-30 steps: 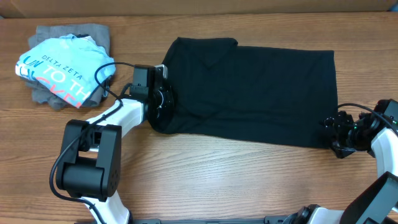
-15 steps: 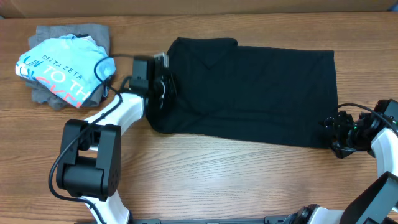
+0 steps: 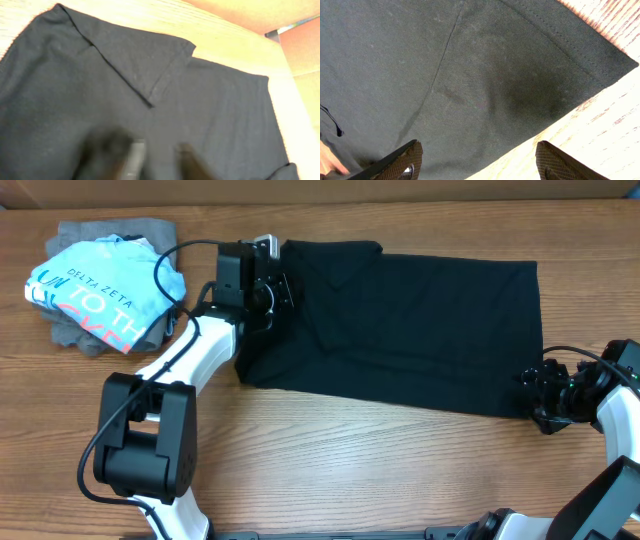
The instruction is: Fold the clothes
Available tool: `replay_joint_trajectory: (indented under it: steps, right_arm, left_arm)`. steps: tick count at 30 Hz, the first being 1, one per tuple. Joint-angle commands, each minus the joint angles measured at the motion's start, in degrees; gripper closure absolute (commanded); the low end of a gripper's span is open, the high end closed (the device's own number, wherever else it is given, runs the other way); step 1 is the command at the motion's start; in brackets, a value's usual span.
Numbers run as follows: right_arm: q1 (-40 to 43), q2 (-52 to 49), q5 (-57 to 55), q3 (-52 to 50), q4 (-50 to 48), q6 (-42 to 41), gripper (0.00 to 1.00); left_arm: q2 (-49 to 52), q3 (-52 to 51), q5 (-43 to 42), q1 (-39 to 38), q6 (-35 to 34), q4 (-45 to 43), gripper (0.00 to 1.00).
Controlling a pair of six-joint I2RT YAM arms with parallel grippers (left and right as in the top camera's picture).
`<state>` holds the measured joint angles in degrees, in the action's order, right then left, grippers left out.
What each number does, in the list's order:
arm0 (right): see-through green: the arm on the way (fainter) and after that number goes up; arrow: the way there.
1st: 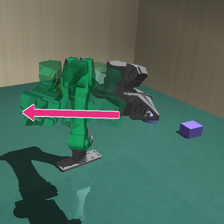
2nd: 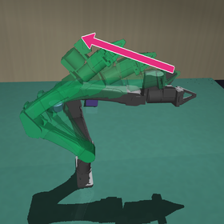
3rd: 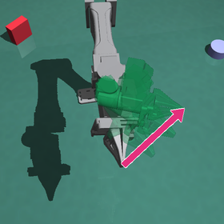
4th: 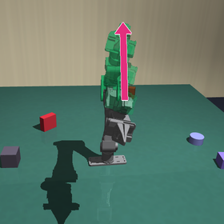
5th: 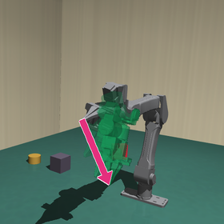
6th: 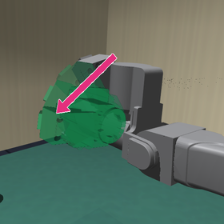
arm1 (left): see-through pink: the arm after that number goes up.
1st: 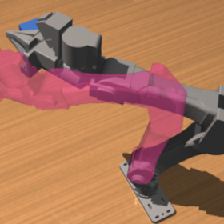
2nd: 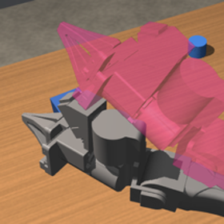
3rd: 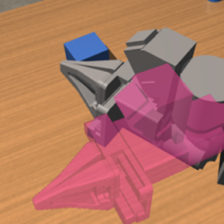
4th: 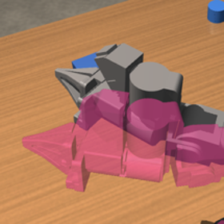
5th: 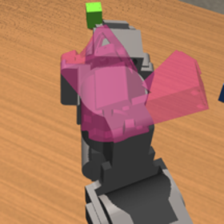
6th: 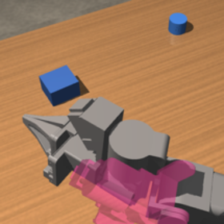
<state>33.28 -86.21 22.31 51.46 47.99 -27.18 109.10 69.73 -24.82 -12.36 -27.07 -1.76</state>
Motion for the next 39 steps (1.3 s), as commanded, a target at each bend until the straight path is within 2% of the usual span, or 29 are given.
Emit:
replay_joint_trajectory:
  steps: [1,6,10,14,16,19,22,25,31,36,38,39]
  right_arm:
    - [0.11,0.04,0.5,1.01,-0.28,0.24,0.24]
    - [0.11,0.04,0.5,1.01,0.02,0.26,0.24]
    - [0.11,0.04,0.5,1.01,0.2,0.26,0.24]
    - [0.11,0.04,0.5,1.01,0.26,0.28,0.24]
    - [0.11,0.04,0.5,1.01,0.24,0.28,0.24]
    - [0.11,0.04,0.48,1.01,-0.07,0.26,0.24]
    - [0.11,0.04,0.48,1.01,-0.02,0.26,0.24]
    - [0.11,0.04,0.48,1.01,0.22,0.48,0.24]
    - [0.11,0.04,0.31,1.01,0.15,0.48,0.24]
    - [0.11,0.04,0.33,1.01,0.17,0.46,0.24]
    - [0.11,0.04,0.31,1.01,0.17,0.46,0.24]
    - [0.11,0.04,0.33,1.01,0.17,0.48,0.24]
  left_arm:
    - [0.28,1.44,-0.5,-0.33,-0.17,0.98,0.4]
    - [0.26,1.44,-0.24,1.33,1.84,8.76,0.29]
    - [-0.07,1.44,-0.33,5.55,4.46,19.78,0.3]
    - [-0.66,1.44,-0.24,10.84,12.26,29.57,0.31]
    - [-0.63,1.4,-0.26,12.96,15.82,32.04,0.31]
    - [-0.63,1.11,-0.31,13.97,21.4,34.23,0.36]
    - [-0.63,1.07,0.72,13.0,29.27,38.56,0.31]
    - [-0.63,0.13,4.94,12.31,29.75,39.82,0.22]
    - [-0.57,-2.36,4.94,11.45,32.06,39.36,0.21]
    - [-0.35,-6.58,12.85,10.67,30.14,36.65,0.33]
    - [-0.35,-7.61,14.08,10.69,29.18,35.58,0.48]
    - [-0.35,-7.78,15.28,10.69,27.85,35.56,0.6]
